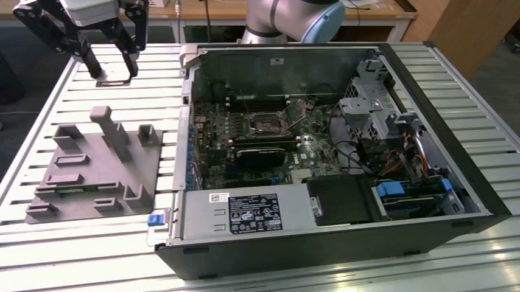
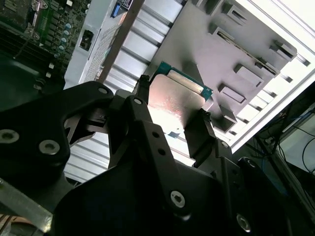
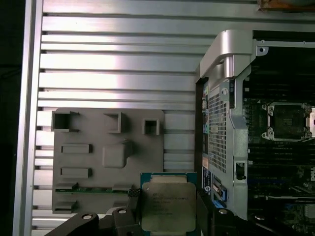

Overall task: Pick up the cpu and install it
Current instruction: 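Pick up the cpu and move it towards the insertion slot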

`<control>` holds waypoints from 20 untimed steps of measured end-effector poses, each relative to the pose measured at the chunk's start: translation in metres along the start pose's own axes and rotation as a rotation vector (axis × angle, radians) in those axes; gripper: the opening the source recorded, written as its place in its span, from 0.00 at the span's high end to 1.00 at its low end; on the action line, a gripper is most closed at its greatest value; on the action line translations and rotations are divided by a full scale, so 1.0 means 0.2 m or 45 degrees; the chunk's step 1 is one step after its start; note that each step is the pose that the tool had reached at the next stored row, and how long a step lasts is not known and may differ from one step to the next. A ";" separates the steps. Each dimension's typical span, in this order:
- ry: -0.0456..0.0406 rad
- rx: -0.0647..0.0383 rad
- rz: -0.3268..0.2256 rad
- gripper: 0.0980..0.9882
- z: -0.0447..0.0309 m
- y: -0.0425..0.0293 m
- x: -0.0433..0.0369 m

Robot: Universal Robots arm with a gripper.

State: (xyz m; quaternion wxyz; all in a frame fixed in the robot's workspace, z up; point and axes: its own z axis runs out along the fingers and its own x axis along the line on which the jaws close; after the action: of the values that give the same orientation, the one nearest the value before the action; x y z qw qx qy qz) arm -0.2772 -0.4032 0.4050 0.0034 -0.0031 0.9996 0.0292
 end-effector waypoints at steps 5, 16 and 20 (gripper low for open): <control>0.000 0.000 0.000 0.51 0.000 0.000 -0.028; 0.000 0.000 0.000 0.51 0.001 -0.001 -0.097; 0.000 0.000 0.000 0.51 0.001 -0.001 -0.131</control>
State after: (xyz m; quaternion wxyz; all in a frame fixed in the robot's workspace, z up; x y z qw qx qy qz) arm -0.2509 -0.4032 0.4051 0.0034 -0.0031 0.9996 0.0292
